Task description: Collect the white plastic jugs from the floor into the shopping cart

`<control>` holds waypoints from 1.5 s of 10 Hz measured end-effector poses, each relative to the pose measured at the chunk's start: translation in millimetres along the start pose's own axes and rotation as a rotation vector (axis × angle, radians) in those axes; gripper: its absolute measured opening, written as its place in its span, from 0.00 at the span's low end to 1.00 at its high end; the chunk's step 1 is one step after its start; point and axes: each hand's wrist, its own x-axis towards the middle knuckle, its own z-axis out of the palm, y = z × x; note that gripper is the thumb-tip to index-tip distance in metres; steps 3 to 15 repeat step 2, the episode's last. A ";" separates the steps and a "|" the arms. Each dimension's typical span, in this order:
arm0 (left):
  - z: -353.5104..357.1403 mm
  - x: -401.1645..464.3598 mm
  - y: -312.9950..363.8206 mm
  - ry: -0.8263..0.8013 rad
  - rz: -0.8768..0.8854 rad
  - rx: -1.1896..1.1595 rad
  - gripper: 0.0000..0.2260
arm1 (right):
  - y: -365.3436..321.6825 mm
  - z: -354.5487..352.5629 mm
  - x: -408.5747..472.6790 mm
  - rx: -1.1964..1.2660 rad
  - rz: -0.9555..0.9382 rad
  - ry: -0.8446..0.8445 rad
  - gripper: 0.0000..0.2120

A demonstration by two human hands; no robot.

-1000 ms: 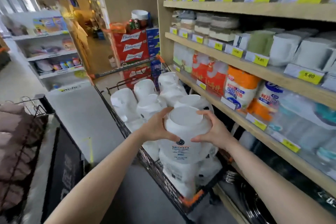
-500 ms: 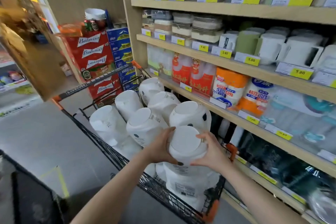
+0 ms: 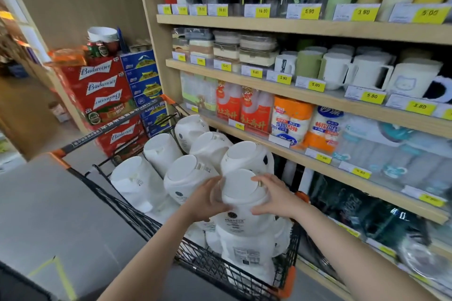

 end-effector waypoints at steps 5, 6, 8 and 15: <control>-18.9 20.7 36.2 0.148 0.169 -0.075 0.29 | -3.7 -37.4 -34.4 0.039 0.044 0.062 0.36; -18.9 20.7 36.2 0.148 0.169 -0.075 0.29 | -3.7 -37.4 -34.4 0.039 0.044 0.062 0.36; -18.9 20.7 36.2 0.148 0.169 -0.075 0.29 | -3.7 -37.4 -34.4 0.039 0.044 0.062 0.36; -18.9 20.7 36.2 0.148 0.169 -0.075 0.29 | -3.7 -37.4 -34.4 0.039 0.044 0.062 0.36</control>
